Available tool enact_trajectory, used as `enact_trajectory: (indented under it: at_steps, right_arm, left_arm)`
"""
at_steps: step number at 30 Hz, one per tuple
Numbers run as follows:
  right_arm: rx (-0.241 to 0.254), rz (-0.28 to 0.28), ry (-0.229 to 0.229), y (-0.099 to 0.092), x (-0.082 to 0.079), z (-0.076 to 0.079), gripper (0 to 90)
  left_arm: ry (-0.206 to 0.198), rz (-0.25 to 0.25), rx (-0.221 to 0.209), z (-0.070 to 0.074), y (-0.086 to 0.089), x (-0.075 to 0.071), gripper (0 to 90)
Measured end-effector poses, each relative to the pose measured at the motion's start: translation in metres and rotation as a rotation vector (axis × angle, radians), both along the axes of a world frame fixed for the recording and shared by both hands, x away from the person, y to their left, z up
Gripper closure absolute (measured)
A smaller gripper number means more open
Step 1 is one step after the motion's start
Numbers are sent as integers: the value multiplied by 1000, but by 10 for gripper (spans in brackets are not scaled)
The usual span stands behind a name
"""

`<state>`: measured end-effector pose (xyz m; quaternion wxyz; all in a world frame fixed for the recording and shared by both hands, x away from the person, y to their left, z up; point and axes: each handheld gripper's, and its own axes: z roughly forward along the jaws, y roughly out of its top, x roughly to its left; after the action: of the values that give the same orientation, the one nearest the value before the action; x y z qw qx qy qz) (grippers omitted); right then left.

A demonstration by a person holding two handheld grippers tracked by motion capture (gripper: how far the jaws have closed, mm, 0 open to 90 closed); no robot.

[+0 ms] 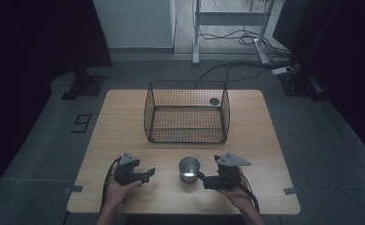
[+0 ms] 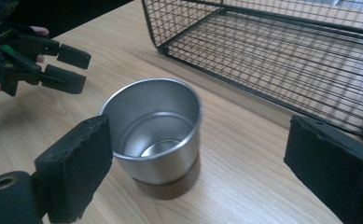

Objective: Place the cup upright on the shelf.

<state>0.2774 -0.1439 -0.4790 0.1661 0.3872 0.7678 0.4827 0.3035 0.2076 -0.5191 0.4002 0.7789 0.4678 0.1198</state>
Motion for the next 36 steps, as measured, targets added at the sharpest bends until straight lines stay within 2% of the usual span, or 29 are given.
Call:
enact_trajectory:
  at_steps: [6, 9, 14, 19, 26, 29, 36]
  right_arm:
    - [23, 31, 11, 14, 2, 1, 40]
    - [-4, 54, 16, 27, 4, -2, 22]
    - [-32, 60, 31, 41, 10, -8, 0]
    - [-43, 46, 38, 48, 18, -14, 0]
    - [-83, 58, 33, 56, 19, -24, 0]
    - [-81, 61, 38, 57, 22, -28, 3]
    - [-112, 61, 37, 60, 26, -39, 60]
  left_arm:
    - [-3, -10, -3, 2, -2, 0, 196]
    - [-7, -7, -6, 2, -1, 0, 196]
    - [-3, -8, -6, 2, -1, 0, 197]
    - [-6, -11, -7, 2, -1, 0, 197]
    - [0, -14, -4, 1, -3, 0, 197]
    - [8, -41, -64, 5, -2, -1, 200]
    - [-4, -39, -70, 8, -1, -2, 201]
